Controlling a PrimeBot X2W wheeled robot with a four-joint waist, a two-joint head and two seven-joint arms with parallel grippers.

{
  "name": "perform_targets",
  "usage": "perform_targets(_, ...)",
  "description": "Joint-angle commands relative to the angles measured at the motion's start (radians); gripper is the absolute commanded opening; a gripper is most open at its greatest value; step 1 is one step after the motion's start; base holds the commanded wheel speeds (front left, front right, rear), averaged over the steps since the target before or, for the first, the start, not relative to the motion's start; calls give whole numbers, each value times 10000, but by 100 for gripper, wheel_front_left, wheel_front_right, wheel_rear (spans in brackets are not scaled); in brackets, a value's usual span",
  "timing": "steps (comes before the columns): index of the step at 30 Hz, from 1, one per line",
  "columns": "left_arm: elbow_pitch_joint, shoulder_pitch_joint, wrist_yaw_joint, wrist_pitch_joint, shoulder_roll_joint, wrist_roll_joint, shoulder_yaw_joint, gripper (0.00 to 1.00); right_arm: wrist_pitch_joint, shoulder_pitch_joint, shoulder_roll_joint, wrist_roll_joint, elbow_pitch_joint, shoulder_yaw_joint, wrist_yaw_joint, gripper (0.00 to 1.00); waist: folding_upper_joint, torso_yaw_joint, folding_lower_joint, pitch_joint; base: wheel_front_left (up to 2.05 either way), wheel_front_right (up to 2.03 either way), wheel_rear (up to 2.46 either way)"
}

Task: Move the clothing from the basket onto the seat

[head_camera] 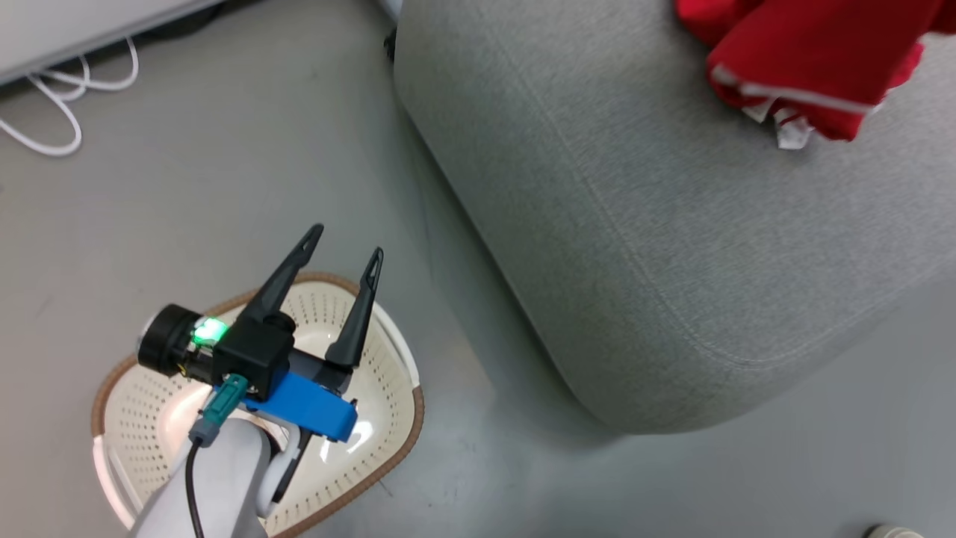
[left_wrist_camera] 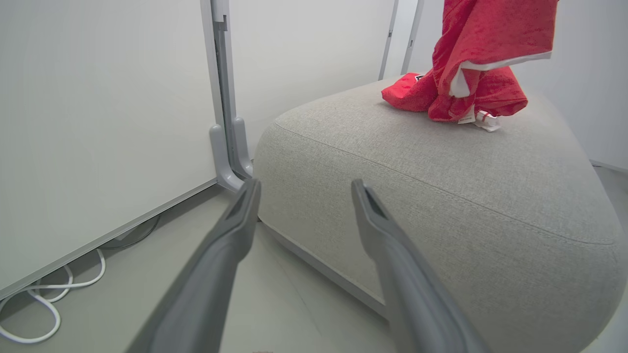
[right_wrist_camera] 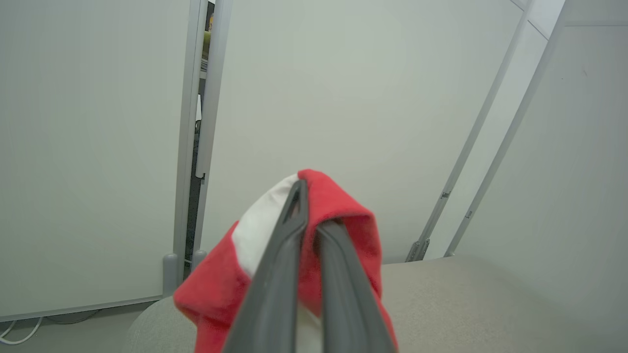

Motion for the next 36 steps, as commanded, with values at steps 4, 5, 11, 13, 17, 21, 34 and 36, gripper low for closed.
perform_targets(4, -240, -558, -20, -16, 360, 128, -92, 100, -487, -512, -417, -213, 419, -1102, 3, 0, 0, 552, -1, 1232, 0, 0, 0)
perform_targets(5, -414, -779, -22, 38, 486, 178, -162, 100, -681, -464, -530, -213, 679, -1528, 3, 0, 0, 717, -1, 1630, 0, 0, 0)
perform_targets(11, -1169, -1351, -20, 248, 897, 283, -248, 100, -1775, 186, -521, -708, 1781, -2471, 1, 0, 0, 1121, -1, 2759, 0, 0, 0)
perform_targets(13, -1393, -1463, -20, 333, 996, 364, -310, 100, -2081, 385, -380, -884, 2275, -2705, 1, 0, 0, 1226, -1, 3030, 0, 0, 0)
perform_targets(17, -1626, -1493, -9, 404, 1108, 443, -356, 100, -2492, 580, -110, -962, 3032, -2862, 1, 0, 0, 1283, -1, 3246, 0, 0, 0)
perform_targets(21, -1823, -1463, 30, 498, 1192, 446, -415, 100, -2828, 752, 198, -1044, 3871, -2956, 1, 0, 0, 1329, -1, 3351, 0, 0, 0)
perform_targets(34, -1775, -1354, 182, 441, 1179, 247, -466, 100, -3149, 546, 346, -1183, 4950, -2666, 1, 100, 0, 1368, -1, 3044, 0, 0, 0)
perform_targets(36, -1739, -1373, 204, 422, 1161, 238, -479, 100, -3106, 494, 299, -1167, 4986, -2586, 1, 100, 0, 1376, -1, 3005, 0, 0, 0)
